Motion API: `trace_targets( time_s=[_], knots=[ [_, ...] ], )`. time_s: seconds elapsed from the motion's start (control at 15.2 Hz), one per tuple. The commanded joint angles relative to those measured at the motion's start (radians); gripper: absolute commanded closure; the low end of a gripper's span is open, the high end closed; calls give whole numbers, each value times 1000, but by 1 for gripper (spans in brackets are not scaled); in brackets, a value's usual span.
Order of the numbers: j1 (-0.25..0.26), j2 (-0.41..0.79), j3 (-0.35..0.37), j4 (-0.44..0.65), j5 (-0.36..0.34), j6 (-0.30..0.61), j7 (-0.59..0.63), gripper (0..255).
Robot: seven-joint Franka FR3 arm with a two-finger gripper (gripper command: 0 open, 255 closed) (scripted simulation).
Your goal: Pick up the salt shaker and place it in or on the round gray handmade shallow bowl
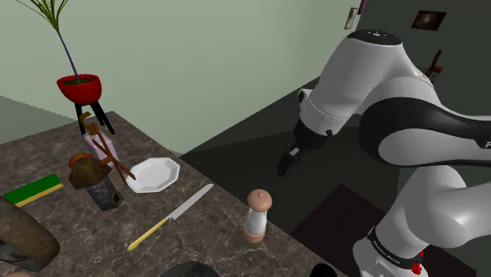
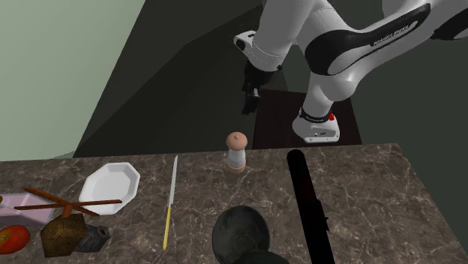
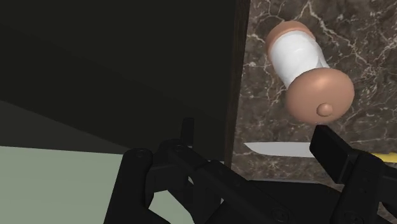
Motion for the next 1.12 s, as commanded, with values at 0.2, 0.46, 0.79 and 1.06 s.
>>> trace_targets(
  time_s=[0.2, 0.46, 0.79, 1.06],
  knots=[
    [12, 86, 149, -10, 55, 126, 118, 0],
    [-4, 161, 251, -5, 72, 215, 191, 0],
    [-28, 210, 287, -38, 72, 300, 197, 0],
    [-37, 228, 299, -47, 70, 327, 199, 0]
  ],
)
